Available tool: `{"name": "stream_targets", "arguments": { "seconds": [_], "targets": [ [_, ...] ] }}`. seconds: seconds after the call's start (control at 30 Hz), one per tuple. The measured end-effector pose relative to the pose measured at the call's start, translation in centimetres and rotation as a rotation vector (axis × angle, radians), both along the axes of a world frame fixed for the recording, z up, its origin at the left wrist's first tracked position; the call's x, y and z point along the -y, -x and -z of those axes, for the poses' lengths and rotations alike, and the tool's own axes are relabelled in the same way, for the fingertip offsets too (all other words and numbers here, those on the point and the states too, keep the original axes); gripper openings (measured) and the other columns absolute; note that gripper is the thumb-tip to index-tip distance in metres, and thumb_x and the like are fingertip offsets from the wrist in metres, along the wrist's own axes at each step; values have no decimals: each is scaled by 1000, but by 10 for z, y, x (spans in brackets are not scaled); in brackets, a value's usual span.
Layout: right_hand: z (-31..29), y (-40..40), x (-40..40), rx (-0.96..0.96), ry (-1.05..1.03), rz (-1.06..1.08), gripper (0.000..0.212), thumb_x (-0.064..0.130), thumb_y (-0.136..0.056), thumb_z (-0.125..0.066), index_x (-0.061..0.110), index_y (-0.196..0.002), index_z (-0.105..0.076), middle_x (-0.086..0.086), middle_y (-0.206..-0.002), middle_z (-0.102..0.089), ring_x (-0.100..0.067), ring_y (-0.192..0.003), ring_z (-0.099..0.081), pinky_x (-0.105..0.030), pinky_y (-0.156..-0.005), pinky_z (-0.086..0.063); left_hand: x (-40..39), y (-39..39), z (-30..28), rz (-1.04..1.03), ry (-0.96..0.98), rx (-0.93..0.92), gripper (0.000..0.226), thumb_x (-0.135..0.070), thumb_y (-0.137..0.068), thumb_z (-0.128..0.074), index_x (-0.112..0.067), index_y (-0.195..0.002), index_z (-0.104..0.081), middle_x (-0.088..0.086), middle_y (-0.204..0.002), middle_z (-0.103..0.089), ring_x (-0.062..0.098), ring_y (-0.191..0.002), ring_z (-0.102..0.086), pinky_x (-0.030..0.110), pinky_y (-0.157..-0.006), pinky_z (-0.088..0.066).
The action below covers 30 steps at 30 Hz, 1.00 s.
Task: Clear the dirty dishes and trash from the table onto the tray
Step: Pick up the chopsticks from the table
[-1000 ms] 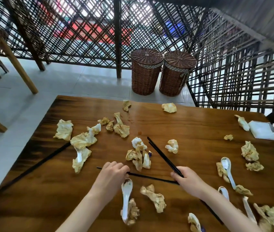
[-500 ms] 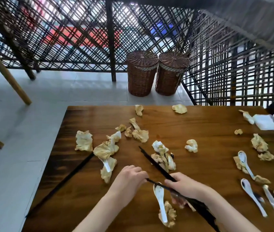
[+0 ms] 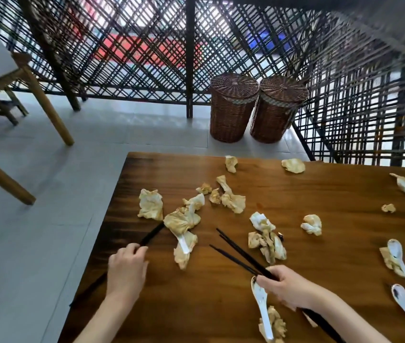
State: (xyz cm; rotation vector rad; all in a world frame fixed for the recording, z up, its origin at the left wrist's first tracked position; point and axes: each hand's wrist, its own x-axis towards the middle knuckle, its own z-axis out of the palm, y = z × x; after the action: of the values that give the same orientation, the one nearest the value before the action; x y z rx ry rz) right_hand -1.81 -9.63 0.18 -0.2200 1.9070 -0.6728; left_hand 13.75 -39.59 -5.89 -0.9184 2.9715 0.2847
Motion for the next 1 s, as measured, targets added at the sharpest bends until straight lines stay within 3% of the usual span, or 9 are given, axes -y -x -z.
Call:
{"name": "stream_targets", "arguments": {
  "seconds": [0.1, 0.3, 0.43, 0.63, 0.83, 1.0],
  "targets": [
    [2, -3, 2, 16, 11, 31, 35, 43, -91, -54, 10, -102, -59, 7, -56, -38, -9, -42, -31, -24, -42, -26, 25, -14, 13, -117, 66, 77, 44, -30, -87, -61, -20, -129, -54, 2, -125, -58, 19, -110, -57, 32, -92, -45],
    [4, -11, 2, -51, 14, 67, 35, 39, -94, -50, 5, -100, -58, 8, -50, -37, -6, -37, -32, -21, -38, -27, 37, -15, 25, -134, 10, 192, 30, -32, -90, -56, -22, -119, -56, -7, -106, -63, 11, -94, -61, 23, -79, -48],
    [1, -14, 3, -54, 11, 104, 28, 37, -95, -49, 11, -97, -60, 9, -48, -36, -8, -37, -30, -23, -39, -26, 41, -13, 30, -141, -91, 164, 24, -28, -91, -56, -19, -113, -55, -4, -101, -63, 12, -91, -61, 24, -77, -48],
    [5, -18, 4, -93, 12, 146, 33, 37, -94, -50, 7, -104, -59, 9, -48, -36, -8, -38, -29, -23, -39, -24, 45, -11, 31, -136, -164, 168, 25, -29, -91, -57, -17, -112, -56, -2, -102, -63, 13, -93, -60, 25, -78, -48],
    [10, -25, 8, -176, -16, 82, 30, 44, -93, -47, 17, -96, -61, 11, -45, -37, -5, -39, -31, -15, -38, -29, 39, -15, 30, -153, -185, 153, 22, -27, -93, -54, -13, -109, -57, 1, -98, -62, 15, -89, -61, 25, -74, -50],
    [9, -21, 10, -175, 42, 145, 35, 39, -94, -49, 5, -90, -55, 10, -46, -37, -7, -37, -30, -22, -38, -27, 40, -29, 27, -212, -285, 27, 20, -23, -94, -53, -11, -108, -58, 2, -94, -63, 15, -86, -61, 28, -74, -51]
  ]
}}
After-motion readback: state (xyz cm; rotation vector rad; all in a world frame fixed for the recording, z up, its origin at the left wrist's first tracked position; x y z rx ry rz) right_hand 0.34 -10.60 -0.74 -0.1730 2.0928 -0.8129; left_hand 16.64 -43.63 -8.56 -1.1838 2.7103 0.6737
